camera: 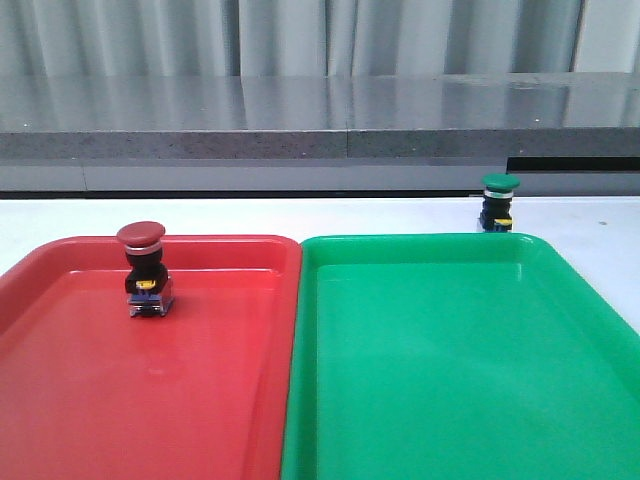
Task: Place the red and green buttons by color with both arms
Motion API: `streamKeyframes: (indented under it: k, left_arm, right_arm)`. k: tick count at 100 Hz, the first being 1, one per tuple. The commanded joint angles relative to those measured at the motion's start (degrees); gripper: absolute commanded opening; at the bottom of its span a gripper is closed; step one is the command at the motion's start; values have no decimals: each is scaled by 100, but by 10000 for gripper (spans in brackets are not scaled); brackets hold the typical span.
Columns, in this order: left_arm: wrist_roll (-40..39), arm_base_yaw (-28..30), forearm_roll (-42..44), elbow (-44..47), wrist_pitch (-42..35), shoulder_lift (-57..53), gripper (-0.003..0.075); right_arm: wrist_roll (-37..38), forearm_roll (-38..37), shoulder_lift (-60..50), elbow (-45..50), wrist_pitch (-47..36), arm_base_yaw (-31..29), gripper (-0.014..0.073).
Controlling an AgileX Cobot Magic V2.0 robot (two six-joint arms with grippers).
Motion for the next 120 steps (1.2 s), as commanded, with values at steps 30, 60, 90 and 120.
streamKeyframes:
  k: [30, 60, 90, 120]
  left_arm:
    - [-10, 13, -57, 149, -493, -184, -19]
    - [-10, 13, -57, 149, -493, -184, -19]
    - [-10, 13, -57, 149, -493, -184, -19]
    - [-10, 13, -57, 149, -493, -184, -19]
  right_arm:
    - [-49, -56, -112, -87, -492, -40, -68]
    - [-49, -56, -112, -87, -492, -40, -68]
    - [-49, -62, -112, -115, -984, -40, -68]
    - [-49, 385, 895, -1175, -424, -32, -68]
